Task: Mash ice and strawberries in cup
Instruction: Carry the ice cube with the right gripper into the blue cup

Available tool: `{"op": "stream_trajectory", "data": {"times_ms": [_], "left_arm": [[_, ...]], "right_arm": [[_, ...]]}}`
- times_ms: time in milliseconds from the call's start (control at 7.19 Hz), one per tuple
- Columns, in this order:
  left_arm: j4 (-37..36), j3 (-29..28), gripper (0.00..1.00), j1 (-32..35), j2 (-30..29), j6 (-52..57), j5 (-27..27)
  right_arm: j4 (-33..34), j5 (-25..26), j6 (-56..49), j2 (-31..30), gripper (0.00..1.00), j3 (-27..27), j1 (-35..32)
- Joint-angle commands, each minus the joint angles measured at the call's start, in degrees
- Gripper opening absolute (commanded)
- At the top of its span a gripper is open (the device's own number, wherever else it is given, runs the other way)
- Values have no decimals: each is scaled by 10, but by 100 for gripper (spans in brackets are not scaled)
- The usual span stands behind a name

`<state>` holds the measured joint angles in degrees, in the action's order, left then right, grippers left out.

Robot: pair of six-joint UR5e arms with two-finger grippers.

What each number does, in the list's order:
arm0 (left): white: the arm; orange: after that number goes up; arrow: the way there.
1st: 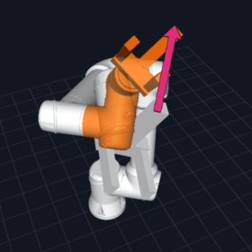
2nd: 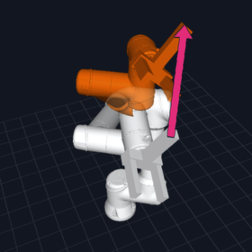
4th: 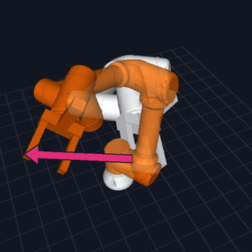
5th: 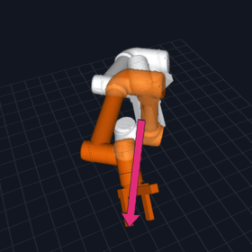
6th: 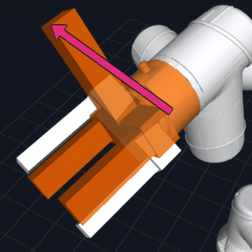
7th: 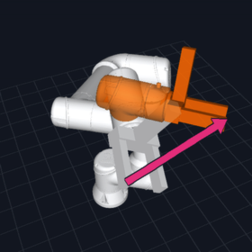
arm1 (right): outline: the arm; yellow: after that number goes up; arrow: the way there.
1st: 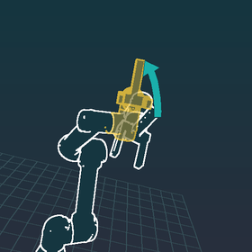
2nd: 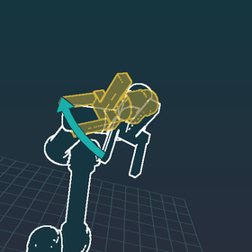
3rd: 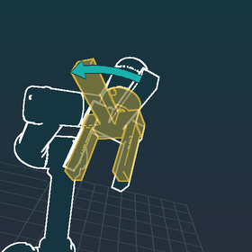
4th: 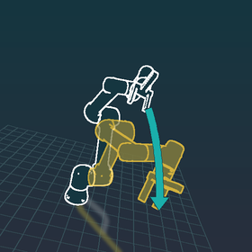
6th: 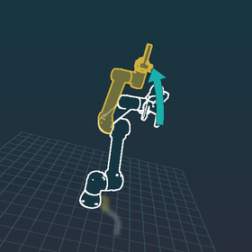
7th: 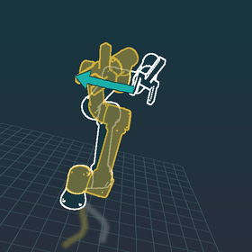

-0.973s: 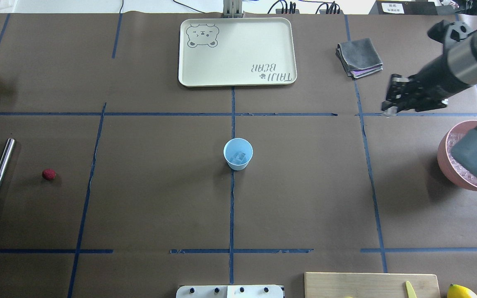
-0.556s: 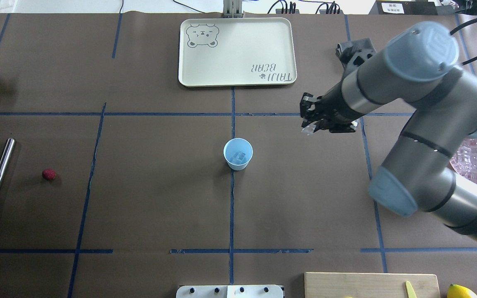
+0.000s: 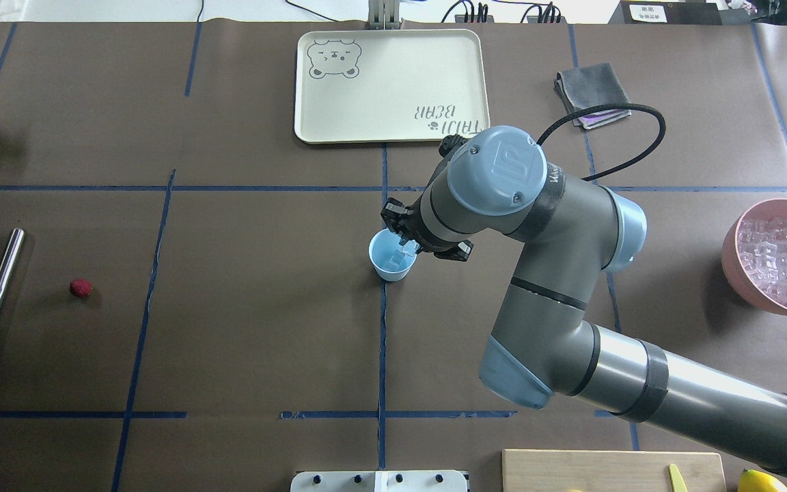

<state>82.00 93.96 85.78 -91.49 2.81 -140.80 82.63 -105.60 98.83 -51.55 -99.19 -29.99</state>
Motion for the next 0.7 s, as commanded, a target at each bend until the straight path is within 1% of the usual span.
{"op": "stream_trajectory", "data": {"times_ms": [0,139,278,417,556], "left_arm": [[0,0,100,0,0,0,0],[0,0,100,0,0,0,0],[0,0,100,0,0,0,0],[0,0,100,0,0,0,0],[0,0,100,0,0,0,0]], "right_arm": [[-1,14,1,28,2,36,9],[-2,19,1,27,11,37,10],[-18,20,2,24,38,40,10],[-21,20,4,27,62,47,11],[-21,20,4,26,65,48,11]]}}
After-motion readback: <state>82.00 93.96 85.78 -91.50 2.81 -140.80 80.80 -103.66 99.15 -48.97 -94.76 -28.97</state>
